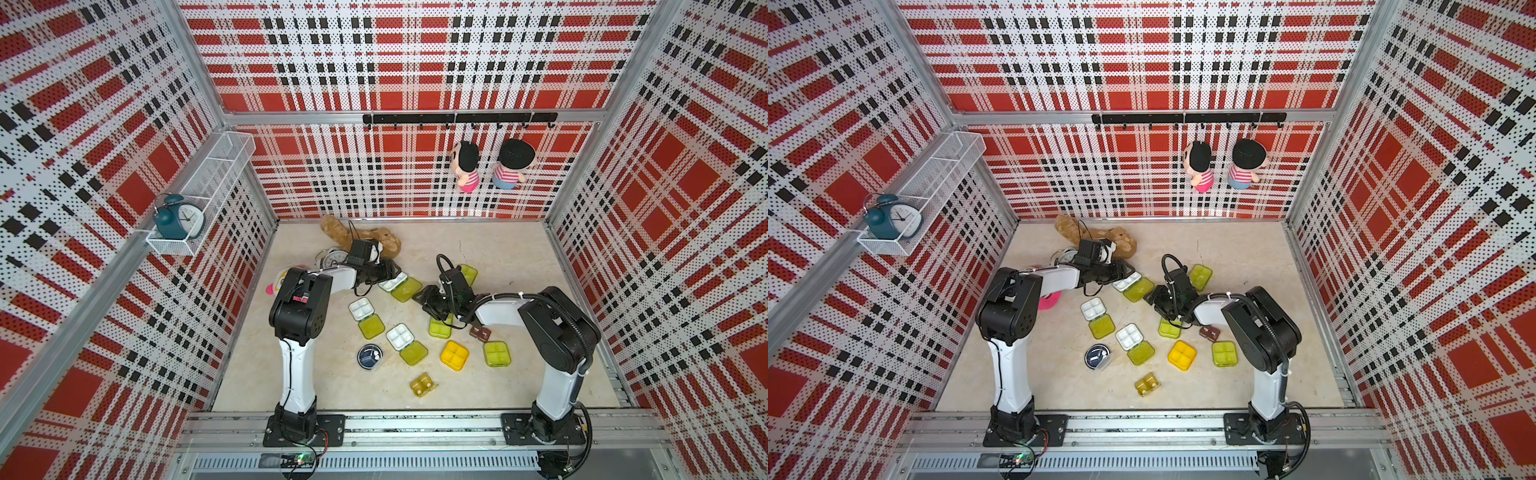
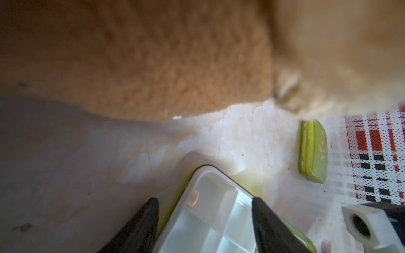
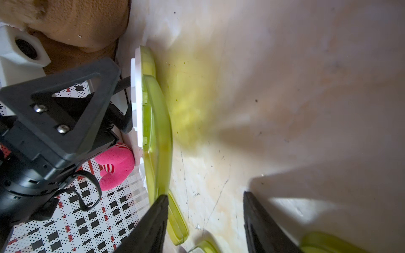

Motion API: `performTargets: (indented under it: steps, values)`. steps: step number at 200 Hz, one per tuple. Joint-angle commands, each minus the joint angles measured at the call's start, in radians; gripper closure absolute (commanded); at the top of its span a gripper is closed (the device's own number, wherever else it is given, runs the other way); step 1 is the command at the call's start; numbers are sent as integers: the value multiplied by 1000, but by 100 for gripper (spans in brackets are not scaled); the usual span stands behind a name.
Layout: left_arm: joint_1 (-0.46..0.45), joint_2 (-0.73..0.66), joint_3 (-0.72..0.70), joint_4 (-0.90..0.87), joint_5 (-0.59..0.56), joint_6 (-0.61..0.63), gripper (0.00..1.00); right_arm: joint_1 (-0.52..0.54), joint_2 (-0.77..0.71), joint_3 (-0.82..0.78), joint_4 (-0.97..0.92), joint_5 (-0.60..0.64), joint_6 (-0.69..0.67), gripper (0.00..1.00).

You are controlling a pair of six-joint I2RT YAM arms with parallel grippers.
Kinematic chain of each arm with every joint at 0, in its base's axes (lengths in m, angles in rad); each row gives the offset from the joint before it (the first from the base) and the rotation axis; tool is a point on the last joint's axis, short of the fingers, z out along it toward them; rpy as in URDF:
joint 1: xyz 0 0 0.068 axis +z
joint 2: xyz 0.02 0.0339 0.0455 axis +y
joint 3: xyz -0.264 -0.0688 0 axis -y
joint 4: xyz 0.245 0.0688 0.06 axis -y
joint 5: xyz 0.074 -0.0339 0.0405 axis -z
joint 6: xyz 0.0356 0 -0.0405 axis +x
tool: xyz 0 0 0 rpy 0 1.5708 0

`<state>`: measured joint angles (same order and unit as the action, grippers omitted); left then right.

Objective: Close pillboxes
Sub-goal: Close the lid on the pillbox.

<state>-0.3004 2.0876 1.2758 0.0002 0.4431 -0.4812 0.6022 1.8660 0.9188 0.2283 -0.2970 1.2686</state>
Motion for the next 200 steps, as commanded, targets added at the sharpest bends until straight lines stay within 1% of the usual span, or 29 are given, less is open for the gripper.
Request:
performTargets:
  steps: [1,42,94,152,170,189,200]
  values:
    - [-49,-3,-27,-122,40,7,37,11,-33,4,45,11,5,42]
    - [-58,5,-21,-129,33,13,39,12,-51,-9,46,15,3,41]
    - [-75,13,-21,-147,14,30,39,11,-59,-6,33,9,-15,39]
    - [-91,10,-32,-147,23,31,39,8,-16,83,-16,-13,-70,35]
    - [-90,9,-39,-148,23,32,39,-1,-10,97,-30,-15,-69,35]
    - [-91,5,-42,-149,21,35,39,-7,-4,122,-112,-7,-63,34]
    - [-91,5,-43,-149,23,35,39,-8,-4,121,-99,-8,-67,34]
